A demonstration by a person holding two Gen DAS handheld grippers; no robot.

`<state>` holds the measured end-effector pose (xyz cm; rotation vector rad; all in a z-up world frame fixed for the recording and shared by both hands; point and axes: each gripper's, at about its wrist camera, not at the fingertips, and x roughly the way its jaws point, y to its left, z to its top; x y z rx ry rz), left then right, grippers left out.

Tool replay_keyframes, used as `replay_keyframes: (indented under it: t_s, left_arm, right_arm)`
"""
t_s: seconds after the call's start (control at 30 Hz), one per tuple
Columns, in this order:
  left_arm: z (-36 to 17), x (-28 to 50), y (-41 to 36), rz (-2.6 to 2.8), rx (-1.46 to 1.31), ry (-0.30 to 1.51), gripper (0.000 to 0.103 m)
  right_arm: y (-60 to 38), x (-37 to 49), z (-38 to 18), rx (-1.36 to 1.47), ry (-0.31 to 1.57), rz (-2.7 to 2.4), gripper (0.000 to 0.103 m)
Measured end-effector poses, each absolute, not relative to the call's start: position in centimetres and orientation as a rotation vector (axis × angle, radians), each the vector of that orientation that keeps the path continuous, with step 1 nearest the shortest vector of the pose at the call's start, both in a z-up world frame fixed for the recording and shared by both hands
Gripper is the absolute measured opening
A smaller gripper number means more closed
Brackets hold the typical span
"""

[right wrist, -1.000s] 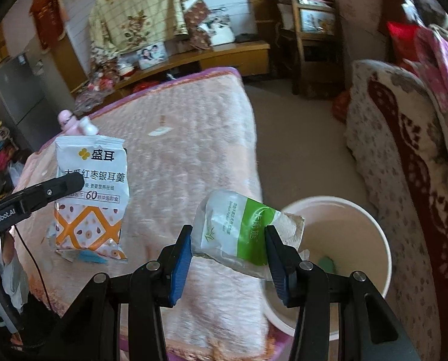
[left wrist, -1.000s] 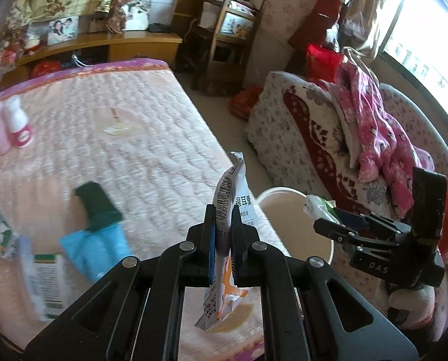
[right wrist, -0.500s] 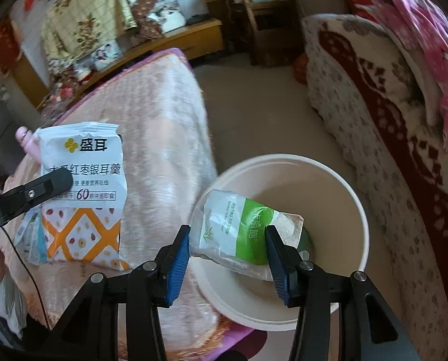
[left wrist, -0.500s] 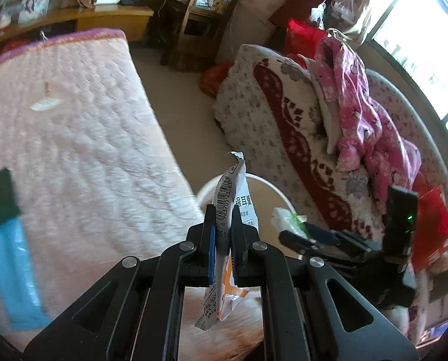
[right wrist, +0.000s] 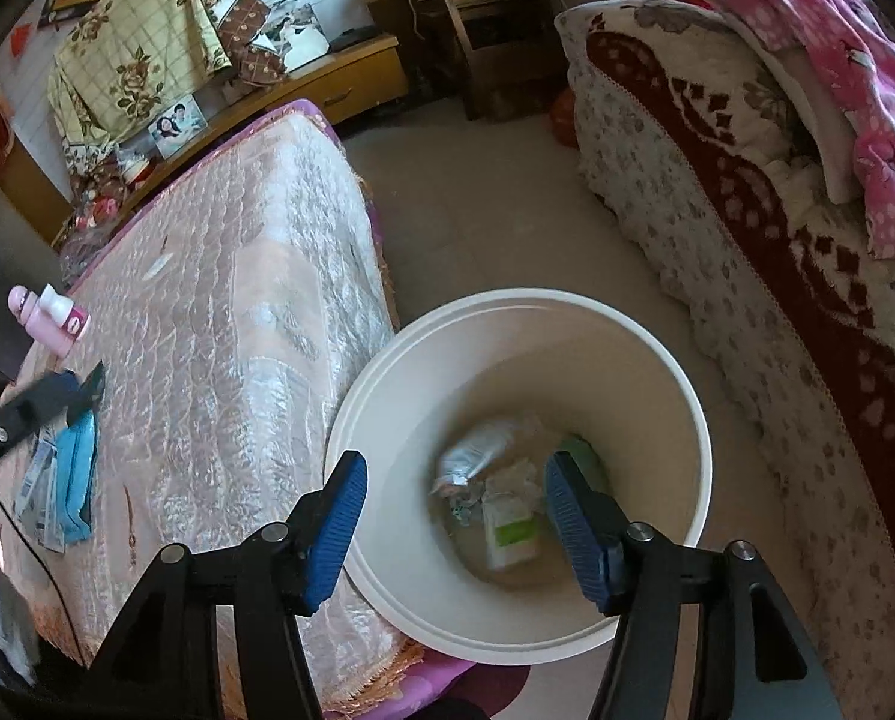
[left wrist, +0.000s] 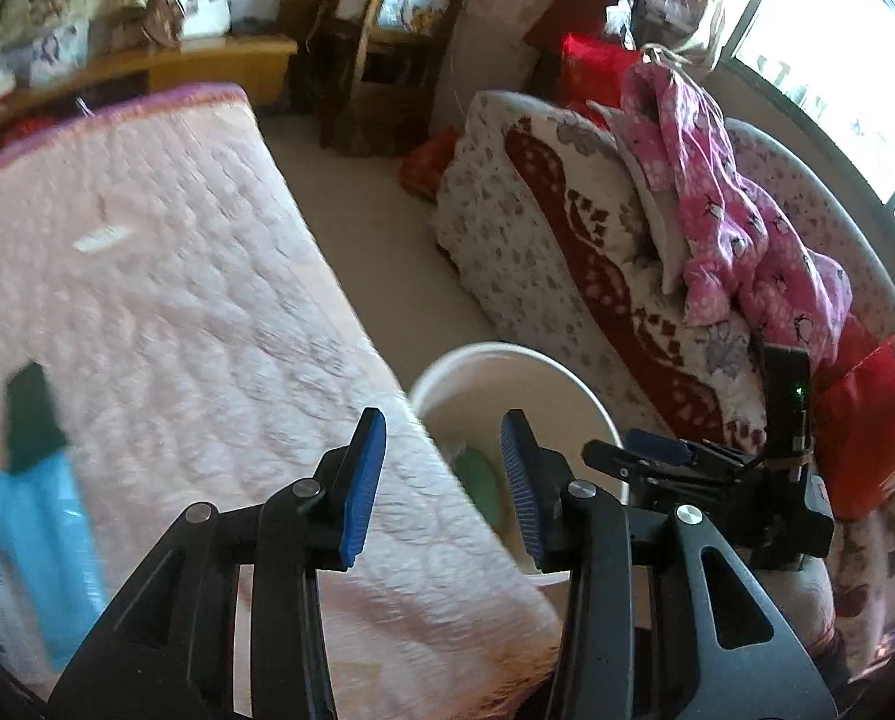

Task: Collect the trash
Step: 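Open right gripper over the bucket while left gripper releases the paper strip, then move both tools back over the remaining items on the bed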

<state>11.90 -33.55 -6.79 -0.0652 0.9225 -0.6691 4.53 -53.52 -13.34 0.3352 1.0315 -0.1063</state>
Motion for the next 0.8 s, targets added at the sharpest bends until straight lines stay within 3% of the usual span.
replay_keyframes:
  t_s: [0.8]
  left_arm:
    - [-6.0,9.3,-20.6,-0.392,0.007,0.832,0.038]
  right_arm:
    - [-41.7,5.3,-8.7,0.179,0.966,0.027,0.065]
